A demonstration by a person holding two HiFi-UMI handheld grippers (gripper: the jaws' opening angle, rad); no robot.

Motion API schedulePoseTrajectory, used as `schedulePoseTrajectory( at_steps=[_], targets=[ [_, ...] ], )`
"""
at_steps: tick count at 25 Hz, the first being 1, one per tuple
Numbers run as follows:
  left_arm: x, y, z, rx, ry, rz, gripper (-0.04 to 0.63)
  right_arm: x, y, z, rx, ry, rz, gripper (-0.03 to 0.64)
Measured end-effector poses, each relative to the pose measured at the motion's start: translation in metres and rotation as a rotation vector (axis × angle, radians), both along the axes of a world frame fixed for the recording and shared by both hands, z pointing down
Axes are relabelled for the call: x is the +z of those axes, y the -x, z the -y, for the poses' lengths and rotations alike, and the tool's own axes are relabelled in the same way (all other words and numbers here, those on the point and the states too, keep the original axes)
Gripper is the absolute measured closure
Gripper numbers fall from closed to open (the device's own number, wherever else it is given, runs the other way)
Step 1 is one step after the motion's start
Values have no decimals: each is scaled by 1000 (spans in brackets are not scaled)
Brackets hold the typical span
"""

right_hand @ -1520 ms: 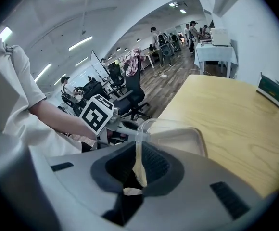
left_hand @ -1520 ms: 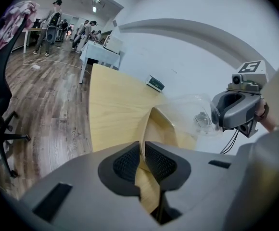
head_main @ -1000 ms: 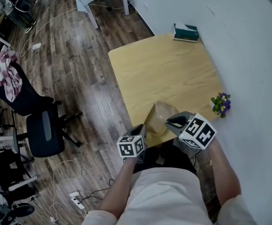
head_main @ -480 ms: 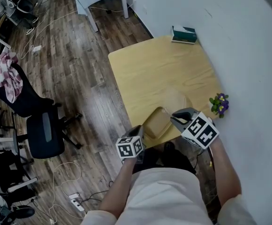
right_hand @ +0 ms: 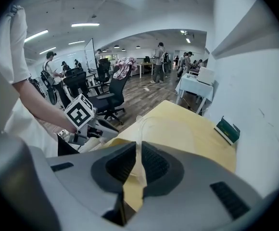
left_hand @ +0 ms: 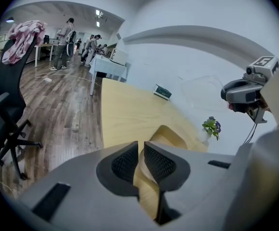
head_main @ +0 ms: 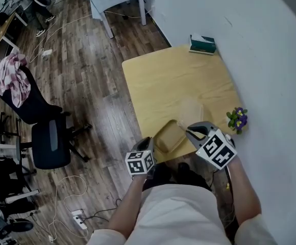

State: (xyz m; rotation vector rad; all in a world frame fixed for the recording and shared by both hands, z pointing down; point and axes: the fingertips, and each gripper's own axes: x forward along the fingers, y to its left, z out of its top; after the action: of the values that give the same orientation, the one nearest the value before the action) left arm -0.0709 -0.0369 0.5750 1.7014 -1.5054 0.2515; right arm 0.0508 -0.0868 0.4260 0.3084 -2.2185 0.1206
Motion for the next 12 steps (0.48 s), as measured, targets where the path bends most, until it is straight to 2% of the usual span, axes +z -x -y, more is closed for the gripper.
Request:
schedulePoseTrajectory(
  at_steps=[12],
  targets=[
    [-83,-18,-14,-61,-158,90,569,-27,-16,-18,-73,-97,104,573]
  ],
)
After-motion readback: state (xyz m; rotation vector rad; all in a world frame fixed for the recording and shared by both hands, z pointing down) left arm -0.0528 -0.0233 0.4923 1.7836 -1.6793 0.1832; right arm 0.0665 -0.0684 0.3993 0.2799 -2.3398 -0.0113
